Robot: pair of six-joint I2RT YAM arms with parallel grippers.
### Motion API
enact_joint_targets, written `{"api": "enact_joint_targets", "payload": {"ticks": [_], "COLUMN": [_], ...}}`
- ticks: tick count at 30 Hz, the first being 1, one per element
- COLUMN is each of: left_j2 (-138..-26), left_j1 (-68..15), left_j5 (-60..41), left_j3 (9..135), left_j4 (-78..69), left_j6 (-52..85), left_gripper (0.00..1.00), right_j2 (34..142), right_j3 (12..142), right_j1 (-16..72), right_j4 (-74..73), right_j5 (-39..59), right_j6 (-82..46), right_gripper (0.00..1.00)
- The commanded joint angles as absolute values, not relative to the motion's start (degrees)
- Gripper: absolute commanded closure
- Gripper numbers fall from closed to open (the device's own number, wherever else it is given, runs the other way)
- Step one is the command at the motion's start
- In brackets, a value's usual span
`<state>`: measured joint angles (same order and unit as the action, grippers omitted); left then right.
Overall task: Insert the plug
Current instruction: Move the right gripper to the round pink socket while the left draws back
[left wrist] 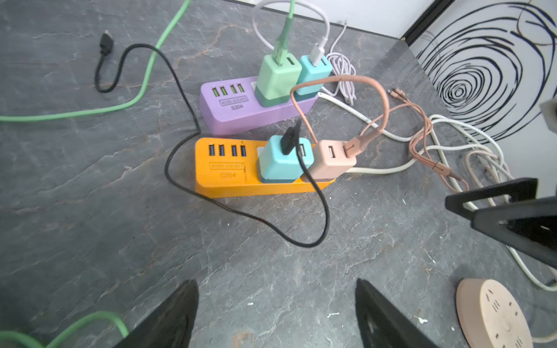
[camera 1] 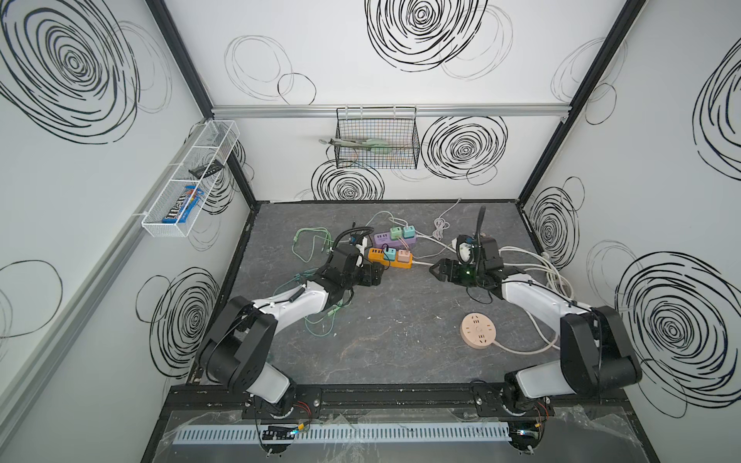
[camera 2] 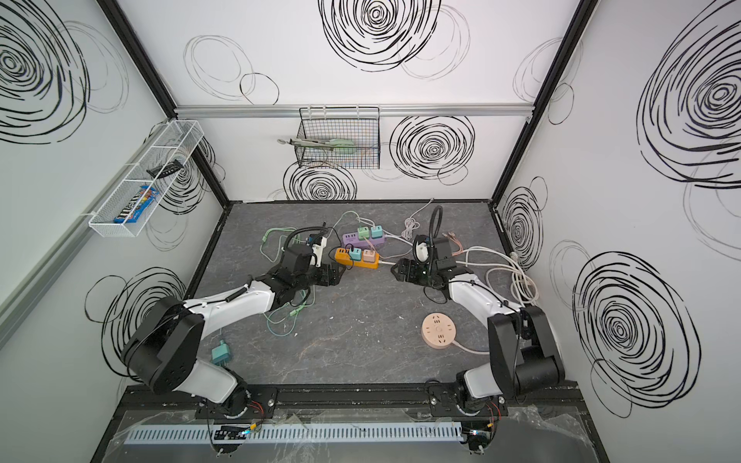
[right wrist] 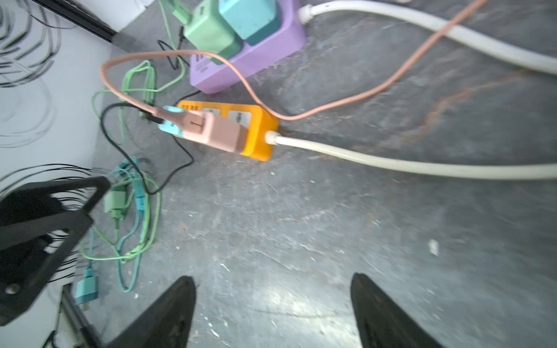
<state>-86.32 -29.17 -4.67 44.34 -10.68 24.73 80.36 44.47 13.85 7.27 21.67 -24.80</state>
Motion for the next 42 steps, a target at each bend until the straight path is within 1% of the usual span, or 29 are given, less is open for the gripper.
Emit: {"api": "enact_joint_targets", "payload": {"ticks": [1,5,10,11,12,19,23,27,31,34,38,42], "left_j2": [-83.61,-80.88,-77.97,-77.5,-77.07,-75.03,-74.44,-74.1,-73.5,-72.66,-71.82,-71.24], "left_j1": [-29.44,-29.45,-29.44,-29.51,-29.46,-29.44,-28.88,-28.43,-28.2,-27.82,-27.23,-26.49], "left_j5": [-0.51,0.28,2.7,2.95,2.98,2.91,0.65,-1.12,-1.06,-0.48,-1.33,-2.46], "left_j3": [41.64,40.1,38.87,38.7,38.67,39.19,39.63,40.08,40.08,39.58,39.29,39.29], "left_j4": [-13.04,-12.91,-14.53,-15.04,-15.42,-17.72,-18.63,-18.9,-18.51,-18.37,-18.29,-18.58], "left_j6": [25.58,25.22,25.58,25.71,25.75,26.35,26.83,27.06,27.11,27.27,27.29,27.73], "left_gripper": [0.12,0.07,0.0,0.03,0.04,0.04,0.04,0.04,0.04,0.04,0.04,0.04], "right_j2": [75.29,70.04,65.21,64.22,63.28,55.61,51.56,52.17,53.65,54.12,55.12,55.46], "right_j3": [42.7,41.41,40.4,40.14,39.85,37.04,36.39,36.5,32.88,29.64,26.56,24.48], "right_j1": [12.23,10.42,6.04,4.82,3.69,-5.57,-8.18,-8.87,-9.14,-9.14,-9.14,-9.06], "right_j4": [13.69,17.8,21.97,22.83,23.46,28.46,30.63,31.59,30.59,29.82,31.83,33.18], "right_j5": [16.11,11.92,10.9,10.98,11.19,11.73,11.21,9.62,14.31,17.02,17.63,19.35], "right_j6": [-25.31,-25.77,-26.16,-26.17,-26.14,-27.86,-29.05,-32.38,-38.93,-41.38,-45.47,-46.73], "right_gripper": [0.03,0.03,0.03,0.03,0.03,0.03,0.03,0.03,0.03,0.03,0.03,0.03]}}
